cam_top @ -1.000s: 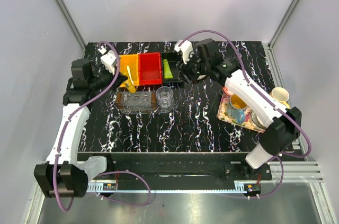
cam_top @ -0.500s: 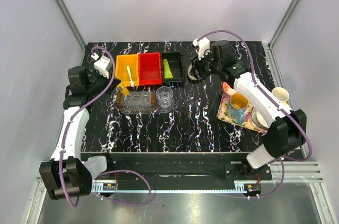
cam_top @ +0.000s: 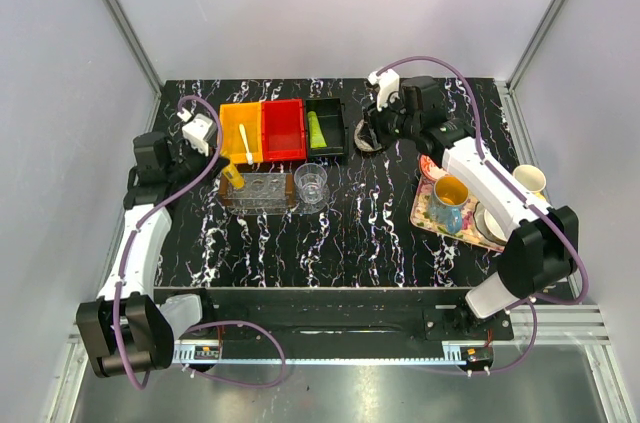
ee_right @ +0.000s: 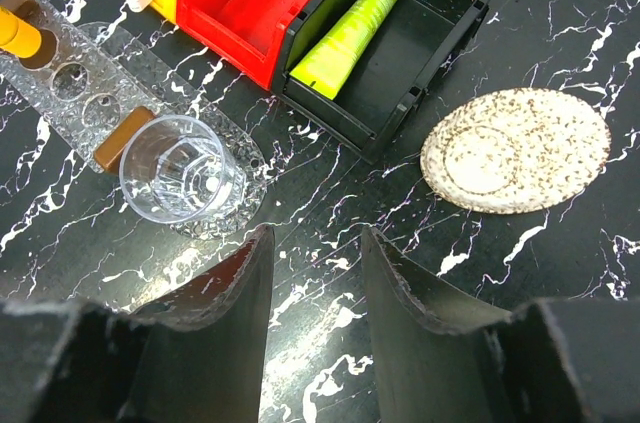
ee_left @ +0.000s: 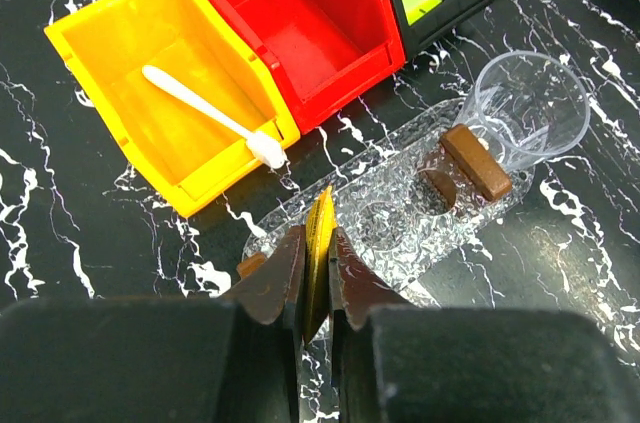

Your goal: Prepare toiletry sets of a toothbrush and toothpaste on the tray

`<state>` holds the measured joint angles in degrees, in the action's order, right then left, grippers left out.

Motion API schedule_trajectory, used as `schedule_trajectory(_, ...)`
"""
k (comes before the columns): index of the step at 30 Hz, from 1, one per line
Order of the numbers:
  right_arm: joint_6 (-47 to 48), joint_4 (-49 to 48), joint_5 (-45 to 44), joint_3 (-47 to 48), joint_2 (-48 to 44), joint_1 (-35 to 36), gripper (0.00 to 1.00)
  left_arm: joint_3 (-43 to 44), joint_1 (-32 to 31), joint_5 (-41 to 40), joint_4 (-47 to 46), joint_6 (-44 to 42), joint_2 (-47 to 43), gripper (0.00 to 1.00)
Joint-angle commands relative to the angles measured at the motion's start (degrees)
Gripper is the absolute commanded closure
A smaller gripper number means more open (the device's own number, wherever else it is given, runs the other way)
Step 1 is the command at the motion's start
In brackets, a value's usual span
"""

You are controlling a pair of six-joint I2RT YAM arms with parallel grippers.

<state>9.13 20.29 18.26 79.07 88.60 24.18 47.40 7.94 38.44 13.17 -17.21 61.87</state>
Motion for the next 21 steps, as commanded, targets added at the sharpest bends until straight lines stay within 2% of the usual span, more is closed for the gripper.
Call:
schedule_trajectory(1,-1.0,-3.2,0.5,-0.8,-2.5,-0.5,0.55,-0.9,0.3,0.3,-3.9,-1.6,-1.1,1.00)
schedule_trajectory(21,-1.0,-3.5,0.9,-1.5,-2.5,-0.9,0.55,-0.3,0.3,1.1,-4.8,-1.9,1.8,1.00)
